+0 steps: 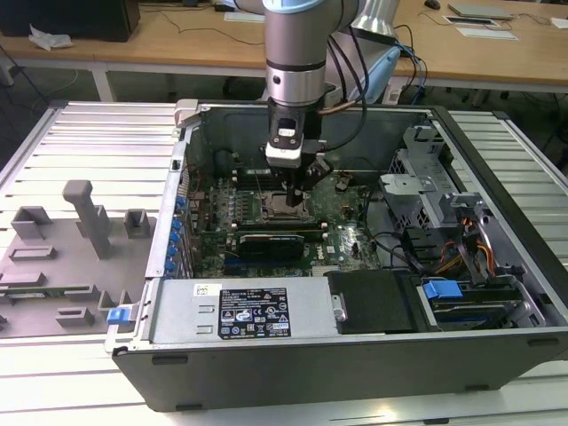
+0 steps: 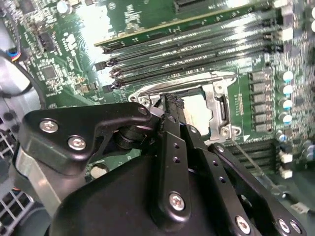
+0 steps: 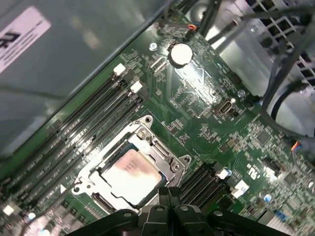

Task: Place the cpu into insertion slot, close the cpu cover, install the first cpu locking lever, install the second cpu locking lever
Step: 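Close the cpu cover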

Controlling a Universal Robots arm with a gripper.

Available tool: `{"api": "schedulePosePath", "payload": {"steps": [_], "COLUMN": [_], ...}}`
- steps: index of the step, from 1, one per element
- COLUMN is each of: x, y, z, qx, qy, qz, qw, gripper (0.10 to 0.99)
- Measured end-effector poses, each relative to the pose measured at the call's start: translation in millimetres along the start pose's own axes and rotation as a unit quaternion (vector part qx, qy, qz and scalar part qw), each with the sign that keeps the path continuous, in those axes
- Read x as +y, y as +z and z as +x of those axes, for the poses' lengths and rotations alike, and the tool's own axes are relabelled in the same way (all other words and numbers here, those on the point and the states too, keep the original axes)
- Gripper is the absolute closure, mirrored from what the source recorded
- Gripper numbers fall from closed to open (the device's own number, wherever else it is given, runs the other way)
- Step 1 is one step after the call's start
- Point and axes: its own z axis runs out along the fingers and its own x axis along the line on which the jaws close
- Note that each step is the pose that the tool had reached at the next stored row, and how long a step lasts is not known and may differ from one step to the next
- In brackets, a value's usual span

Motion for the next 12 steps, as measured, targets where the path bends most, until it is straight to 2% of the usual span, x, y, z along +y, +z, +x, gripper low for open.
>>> {"api": "schedulePosePath", "payload": {"steps": [2, 4, 7, 12], "x": [0.0, 0.0, 0.1, 0.1], "y": [0.0, 0.0, 0.1, 0.1], "z": [0.0, 0.0, 0.0, 0.0], "qx": [-0.0039, -0.0090, -0.0149, -0.0212], "qy": [-0.024, -0.059, -0.102, -0.144], "qz": [-0.0006, -0.0018, -0.0043, -0.0058], "qw": [0.9997, 0.9982, 0.9947, 0.9893], "gripper": [0.980, 0.980, 0.980, 0.980]}}
